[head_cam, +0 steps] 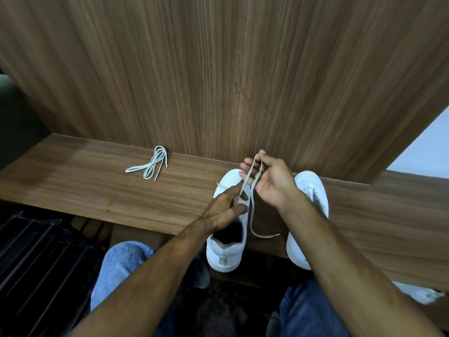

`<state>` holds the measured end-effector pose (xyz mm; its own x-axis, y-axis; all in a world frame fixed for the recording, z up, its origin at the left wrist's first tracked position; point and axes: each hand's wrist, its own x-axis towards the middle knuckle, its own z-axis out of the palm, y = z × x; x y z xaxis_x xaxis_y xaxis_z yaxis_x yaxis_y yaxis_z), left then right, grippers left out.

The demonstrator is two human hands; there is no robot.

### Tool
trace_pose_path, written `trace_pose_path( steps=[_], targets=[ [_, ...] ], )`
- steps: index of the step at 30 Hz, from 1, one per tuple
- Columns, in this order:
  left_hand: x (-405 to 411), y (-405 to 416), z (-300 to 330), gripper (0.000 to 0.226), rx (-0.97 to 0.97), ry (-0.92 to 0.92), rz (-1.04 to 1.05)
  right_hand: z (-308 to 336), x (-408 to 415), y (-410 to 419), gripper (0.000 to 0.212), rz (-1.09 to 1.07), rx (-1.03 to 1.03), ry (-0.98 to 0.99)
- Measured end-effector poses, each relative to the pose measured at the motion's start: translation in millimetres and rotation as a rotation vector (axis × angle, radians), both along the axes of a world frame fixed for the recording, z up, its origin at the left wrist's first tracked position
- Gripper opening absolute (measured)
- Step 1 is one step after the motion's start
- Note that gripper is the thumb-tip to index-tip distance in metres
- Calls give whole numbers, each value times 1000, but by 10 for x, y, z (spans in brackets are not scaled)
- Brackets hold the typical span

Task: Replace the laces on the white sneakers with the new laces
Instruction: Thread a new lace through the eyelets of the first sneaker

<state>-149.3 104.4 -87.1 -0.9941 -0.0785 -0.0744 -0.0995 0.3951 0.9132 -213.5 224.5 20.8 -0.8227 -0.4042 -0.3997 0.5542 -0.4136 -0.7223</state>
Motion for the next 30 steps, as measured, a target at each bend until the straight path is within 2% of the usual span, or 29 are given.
trace_pose_path(
  steps=[3, 6, 9, 12, 14, 18, 21, 23, 26, 28, 30],
  targets=[
    [32, 47, 44, 53, -15, 23, -1, 137, 61, -196, 14, 74, 54, 44],
    [19, 98, 30, 50, 17, -26, 131, 184, 115, -293, 15, 101, 37, 120],
    [28, 120, 39, 46, 87, -56, 218, 55, 77, -232, 18, 46, 79, 300],
    [2, 97, 48, 59, 170, -75, 220, -289, 73, -65, 30, 98, 375, 539],
    [-27, 73, 43, 62, 172, -73, 201, -556, 127, 48, 30, 182, 570, 609],
    [-39, 49, 5, 55, 140, -87, 218, -822, 181, 133, 21, 220, 695, 727],
    [-63, 23, -55, 56, 153, -97, 249, -819, 140, 170, 8, 172, 770, 758],
    [-50, 21, -8, 44, 219, -97, 273, -814, 116, 232, 4, 129, 784, 746],
    [-62, 19, 14, 39, 283, -79, 284, -762, 168, 368, 6, 152, 680, 490],
    [-64, 38, 19, 39, 281, -68, 262, -712, 240, 433, 17, 268, 622, 355],
    [-63, 41, 24, 36, 306, -75, 274, -678, 307, 450, 34, 412, 642, 374]
  ],
)
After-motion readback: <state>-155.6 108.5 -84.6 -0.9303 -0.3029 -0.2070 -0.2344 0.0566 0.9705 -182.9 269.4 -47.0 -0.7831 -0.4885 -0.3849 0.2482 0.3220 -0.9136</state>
